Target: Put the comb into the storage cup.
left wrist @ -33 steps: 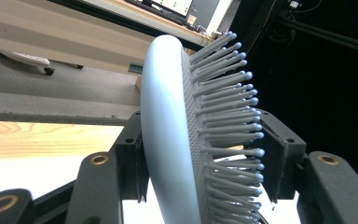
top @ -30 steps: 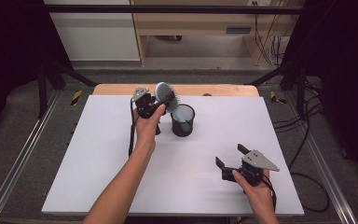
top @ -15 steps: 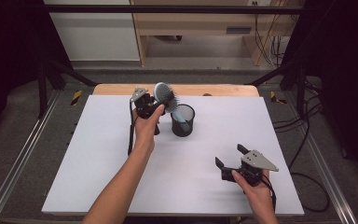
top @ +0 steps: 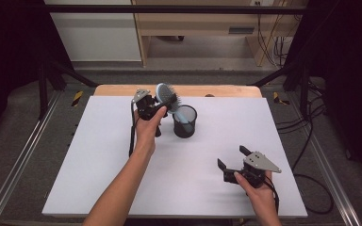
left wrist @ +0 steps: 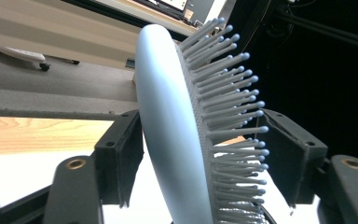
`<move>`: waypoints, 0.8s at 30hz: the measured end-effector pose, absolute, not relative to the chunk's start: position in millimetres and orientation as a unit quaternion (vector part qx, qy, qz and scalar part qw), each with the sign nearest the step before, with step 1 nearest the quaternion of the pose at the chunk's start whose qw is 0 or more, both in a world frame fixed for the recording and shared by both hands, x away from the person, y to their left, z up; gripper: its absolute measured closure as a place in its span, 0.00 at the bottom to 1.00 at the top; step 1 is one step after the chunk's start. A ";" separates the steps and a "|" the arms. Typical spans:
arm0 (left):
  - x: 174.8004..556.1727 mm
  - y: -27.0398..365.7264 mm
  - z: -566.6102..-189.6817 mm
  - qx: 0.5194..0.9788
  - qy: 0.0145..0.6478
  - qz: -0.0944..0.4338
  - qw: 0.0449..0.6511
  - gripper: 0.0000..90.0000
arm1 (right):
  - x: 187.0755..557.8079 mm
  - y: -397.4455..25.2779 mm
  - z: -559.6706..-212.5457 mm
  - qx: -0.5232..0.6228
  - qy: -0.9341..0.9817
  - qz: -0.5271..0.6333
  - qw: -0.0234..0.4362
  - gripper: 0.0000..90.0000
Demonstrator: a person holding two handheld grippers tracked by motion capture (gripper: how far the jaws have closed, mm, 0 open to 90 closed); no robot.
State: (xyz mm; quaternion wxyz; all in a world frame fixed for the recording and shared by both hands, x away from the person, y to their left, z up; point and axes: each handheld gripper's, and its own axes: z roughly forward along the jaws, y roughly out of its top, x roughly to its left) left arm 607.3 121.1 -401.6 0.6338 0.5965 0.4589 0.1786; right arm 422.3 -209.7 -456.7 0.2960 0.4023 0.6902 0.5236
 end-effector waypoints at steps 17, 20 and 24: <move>604.3 121.2 -400.6 0.609 0.455 0.214 0.614 0.14 | 422.2 -208.4 -457.4 0.401 0.693 0.522 0.293 0.05; 603.5 121.4 -400.1 0.608 0.457 0.226 0.608 0.07 | 422.2 -208.2 -457.5 0.402 0.693 0.522 0.293 0.05; 602.1 121.7 -399.9 0.613 0.453 0.235 0.604 0.04 | 422.1 -207.9 -457.6 0.402 0.694 0.521 0.292 0.05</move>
